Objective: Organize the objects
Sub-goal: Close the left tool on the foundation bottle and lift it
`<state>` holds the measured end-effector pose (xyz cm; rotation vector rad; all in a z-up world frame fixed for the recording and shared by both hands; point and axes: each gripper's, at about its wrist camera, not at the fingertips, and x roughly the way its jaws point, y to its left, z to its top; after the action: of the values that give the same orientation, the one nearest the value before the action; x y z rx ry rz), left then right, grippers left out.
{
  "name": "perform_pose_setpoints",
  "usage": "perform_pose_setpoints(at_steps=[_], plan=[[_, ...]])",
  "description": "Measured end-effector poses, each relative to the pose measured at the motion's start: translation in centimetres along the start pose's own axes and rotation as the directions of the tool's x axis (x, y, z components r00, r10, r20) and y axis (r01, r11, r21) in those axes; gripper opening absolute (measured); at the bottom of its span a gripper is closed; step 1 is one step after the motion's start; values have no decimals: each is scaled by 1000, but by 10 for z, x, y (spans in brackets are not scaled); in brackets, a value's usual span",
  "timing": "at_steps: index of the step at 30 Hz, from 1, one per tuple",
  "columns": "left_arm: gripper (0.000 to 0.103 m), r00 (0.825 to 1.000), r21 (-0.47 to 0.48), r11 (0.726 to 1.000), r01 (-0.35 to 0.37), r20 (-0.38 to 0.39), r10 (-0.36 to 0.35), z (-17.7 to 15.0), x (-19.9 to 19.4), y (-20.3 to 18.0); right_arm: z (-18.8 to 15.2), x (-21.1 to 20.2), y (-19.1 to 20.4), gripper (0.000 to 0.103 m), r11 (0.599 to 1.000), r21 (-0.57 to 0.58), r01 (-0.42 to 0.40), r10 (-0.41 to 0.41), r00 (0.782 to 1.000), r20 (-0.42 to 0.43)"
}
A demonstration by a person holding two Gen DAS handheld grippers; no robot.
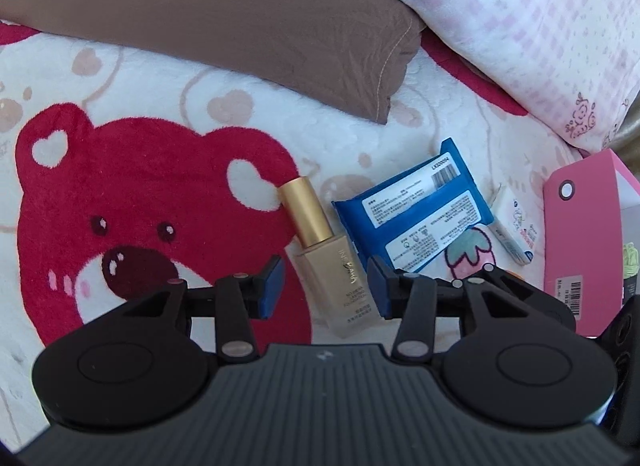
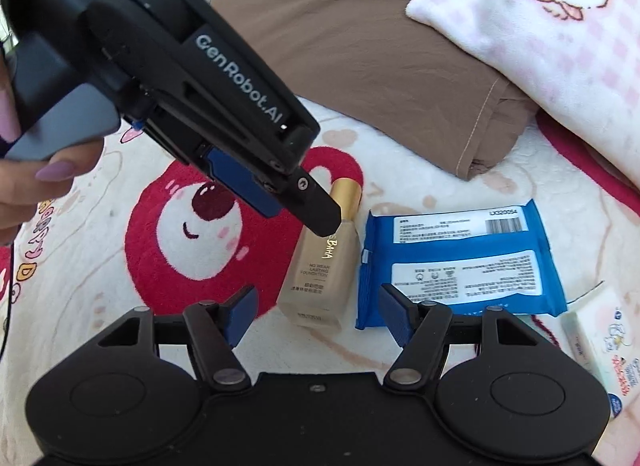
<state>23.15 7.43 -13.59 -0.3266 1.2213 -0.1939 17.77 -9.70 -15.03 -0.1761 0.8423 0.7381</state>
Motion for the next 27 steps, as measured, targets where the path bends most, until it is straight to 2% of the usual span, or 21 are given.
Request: perform_pose_setpoints(at_steps=[4, 6, 9, 11, 13, 17, 20, 24, 27], plan=[[46, 1000, -56, 998, 23, -6, -23, -4, 16, 11, -1, 12, 11, 68, 999, -46, 5, -5, 1000, 8], [50, 999, -88, 995, 38, 11, -37, -6, 23, 15, -3, 17, 16, 59, 996, -72, 53, -52, 999, 10], [50, 996, -157, 984, 86, 40, -80, -11, 28, 22, -9, 19, 17, 47, 991, -98, 95, -92, 995, 30], [50, 992, -187, 976, 115, 63, -105, -15, 32, 24, -11, 18, 12, 46, 993, -82, 81, -78, 996, 43], [51, 985, -189, 968, 163, 92, -148, -23, 37, 23, -12, 15, 7, 45, 997, -45, 64, -62, 997, 49], [50, 983, -227, 959, 168, 112, -146, -35, 39, 19, -14, 5, 0, 43, 999, 34, 31, -33, 999, 33], [51, 983, -253, 952, 173, 105, -151, -42, 34, 16, -16, -3, -12, 43, 988, 149, -31, 30, 1000, 10], [53, 987, -248, 958, 146, 102, -124, -58, 29, 7, -27, -10, -37, 41, 922, 367, -125, 138, 990, -8], [49, 985, -276, 949, 156, 118, -127, -70, 27, 5, -38, -13, -49, 41, 862, 476, -174, 198, 980, 0]])
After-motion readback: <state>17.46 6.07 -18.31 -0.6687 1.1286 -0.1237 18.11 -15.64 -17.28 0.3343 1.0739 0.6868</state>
